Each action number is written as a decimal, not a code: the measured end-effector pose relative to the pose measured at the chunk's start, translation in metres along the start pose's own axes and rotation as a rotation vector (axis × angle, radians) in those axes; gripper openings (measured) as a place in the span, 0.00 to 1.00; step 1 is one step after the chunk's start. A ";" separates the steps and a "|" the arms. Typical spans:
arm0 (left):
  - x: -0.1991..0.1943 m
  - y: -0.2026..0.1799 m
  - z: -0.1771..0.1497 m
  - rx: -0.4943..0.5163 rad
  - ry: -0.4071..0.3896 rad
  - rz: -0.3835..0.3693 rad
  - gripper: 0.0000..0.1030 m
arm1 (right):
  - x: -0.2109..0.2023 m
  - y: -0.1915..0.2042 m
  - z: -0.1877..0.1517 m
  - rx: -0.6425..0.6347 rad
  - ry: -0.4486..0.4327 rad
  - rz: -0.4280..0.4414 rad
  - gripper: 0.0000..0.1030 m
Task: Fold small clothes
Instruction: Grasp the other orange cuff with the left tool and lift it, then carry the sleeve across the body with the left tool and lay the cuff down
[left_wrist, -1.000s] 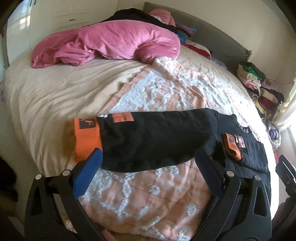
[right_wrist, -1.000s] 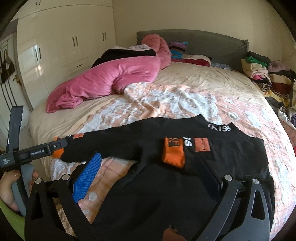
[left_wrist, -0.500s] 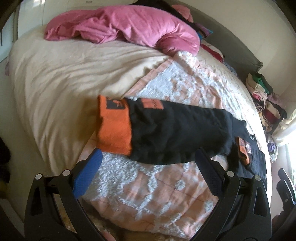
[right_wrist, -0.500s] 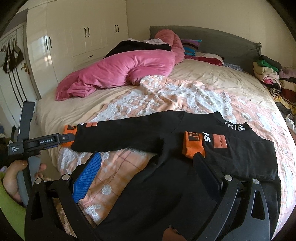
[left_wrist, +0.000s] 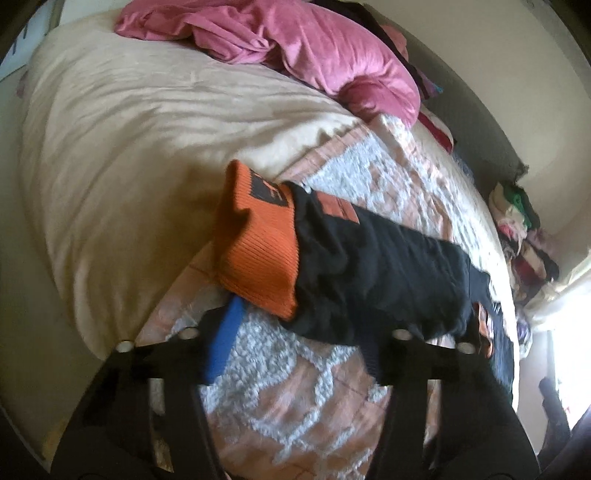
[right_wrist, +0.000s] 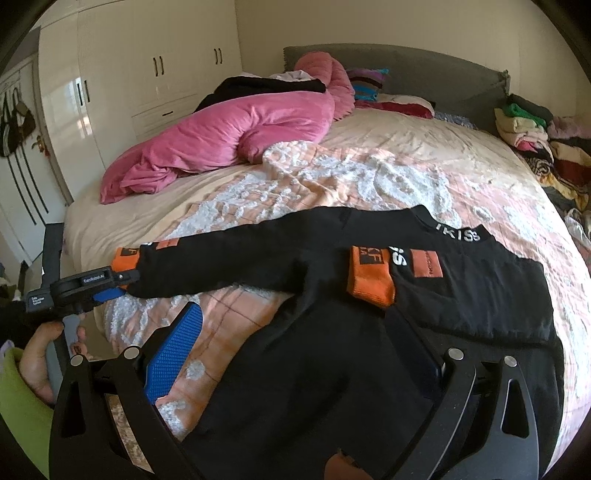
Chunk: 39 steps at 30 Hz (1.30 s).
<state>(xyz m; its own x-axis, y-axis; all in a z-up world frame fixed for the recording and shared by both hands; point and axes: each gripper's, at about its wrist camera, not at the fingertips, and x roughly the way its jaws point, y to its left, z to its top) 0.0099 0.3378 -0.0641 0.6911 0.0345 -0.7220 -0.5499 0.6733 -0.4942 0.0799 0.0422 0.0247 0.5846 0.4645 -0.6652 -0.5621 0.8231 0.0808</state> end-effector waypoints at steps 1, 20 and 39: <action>0.001 0.002 0.002 -0.009 -0.014 0.002 0.33 | 0.001 -0.001 -0.001 0.004 0.002 0.000 0.96; -0.051 -0.070 0.025 0.108 -0.165 -0.137 0.04 | -0.014 -0.026 -0.001 0.062 -0.035 -0.005 0.96; -0.068 -0.185 0.011 0.296 -0.176 -0.241 0.04 | -0.045 -0.080 -0.006 0.171 -0.100 -0.061 0.96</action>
<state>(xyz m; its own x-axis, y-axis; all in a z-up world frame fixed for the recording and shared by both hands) 0.0700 0.2191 0.0825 0.8674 -0.0416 -0.4958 -0.2215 0.8600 -0.4597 0.0953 -0.0466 0.0441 0.6747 0.4351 -0.5962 -0.4213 0.8903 0.1728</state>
